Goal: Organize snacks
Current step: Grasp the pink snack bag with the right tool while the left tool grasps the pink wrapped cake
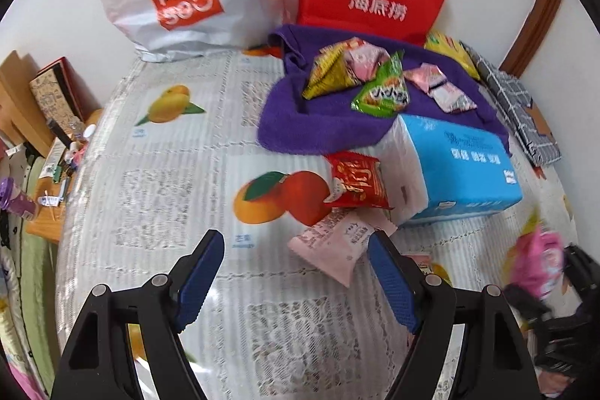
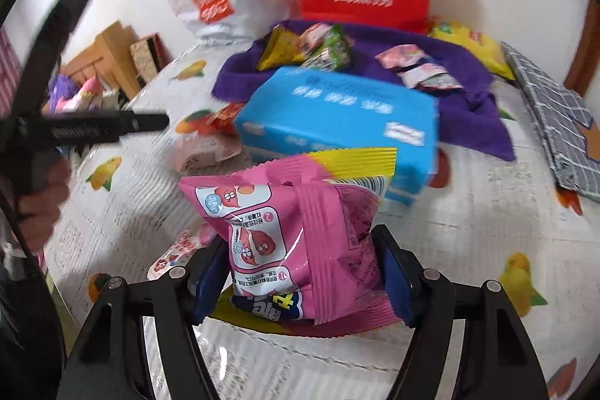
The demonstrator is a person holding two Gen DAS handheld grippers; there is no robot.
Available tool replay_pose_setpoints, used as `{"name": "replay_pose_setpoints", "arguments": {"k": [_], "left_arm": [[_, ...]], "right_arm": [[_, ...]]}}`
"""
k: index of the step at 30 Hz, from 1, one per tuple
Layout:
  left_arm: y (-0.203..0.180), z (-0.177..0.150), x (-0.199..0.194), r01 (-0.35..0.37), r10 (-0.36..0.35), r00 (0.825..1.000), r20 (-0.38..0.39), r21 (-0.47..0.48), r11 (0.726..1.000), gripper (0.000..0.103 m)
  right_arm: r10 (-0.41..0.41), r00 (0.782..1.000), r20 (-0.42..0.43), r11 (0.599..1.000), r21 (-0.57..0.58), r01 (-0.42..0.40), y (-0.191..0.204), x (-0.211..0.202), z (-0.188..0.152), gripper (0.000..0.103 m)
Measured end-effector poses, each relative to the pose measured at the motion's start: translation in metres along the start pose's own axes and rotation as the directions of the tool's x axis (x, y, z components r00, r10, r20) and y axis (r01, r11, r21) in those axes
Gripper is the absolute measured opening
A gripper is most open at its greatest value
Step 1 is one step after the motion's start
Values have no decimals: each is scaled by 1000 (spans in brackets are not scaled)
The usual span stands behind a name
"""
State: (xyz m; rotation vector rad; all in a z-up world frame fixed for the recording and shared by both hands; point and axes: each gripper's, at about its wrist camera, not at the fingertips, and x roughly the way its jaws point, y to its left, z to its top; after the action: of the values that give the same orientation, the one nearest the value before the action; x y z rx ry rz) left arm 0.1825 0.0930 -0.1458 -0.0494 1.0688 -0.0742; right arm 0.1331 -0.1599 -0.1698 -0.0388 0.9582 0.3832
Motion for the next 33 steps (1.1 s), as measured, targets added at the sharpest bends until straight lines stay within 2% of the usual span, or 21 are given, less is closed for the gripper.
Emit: {"name": "replay_pose_setpoints", "arguments": {"k": [3,8,15,18,25,33], "left_arm": [[-8,3,13,12,-12,1000,-17,18,1000,78],[-14,8,30,33,-32,999,-39,38,999,78],[-16,16,56,80,-77,994,-84,26,996,78],[-17,12,60,118,-115,987,-108,21,993,78],[-23,8,59,122,-114,987,-114,64,990,78],[-22,9,59,143,-137,984,-117,47,989,77]], "right_arm": [[-6,1000,-1,999,53,6,-21,-7,-2,72],[-93,996,-2,991,96,93,-54,-16,-6,72],[-124,992,-18,978,166,125,-88,-14,-2,72],[-126,991,-36,979,155,130,-88,-7,2,72],[-119,993,-21,987,103,121,-74,-8,10,72],[-112,994,-7,991,79,112,-65,-13,13,72]]}}
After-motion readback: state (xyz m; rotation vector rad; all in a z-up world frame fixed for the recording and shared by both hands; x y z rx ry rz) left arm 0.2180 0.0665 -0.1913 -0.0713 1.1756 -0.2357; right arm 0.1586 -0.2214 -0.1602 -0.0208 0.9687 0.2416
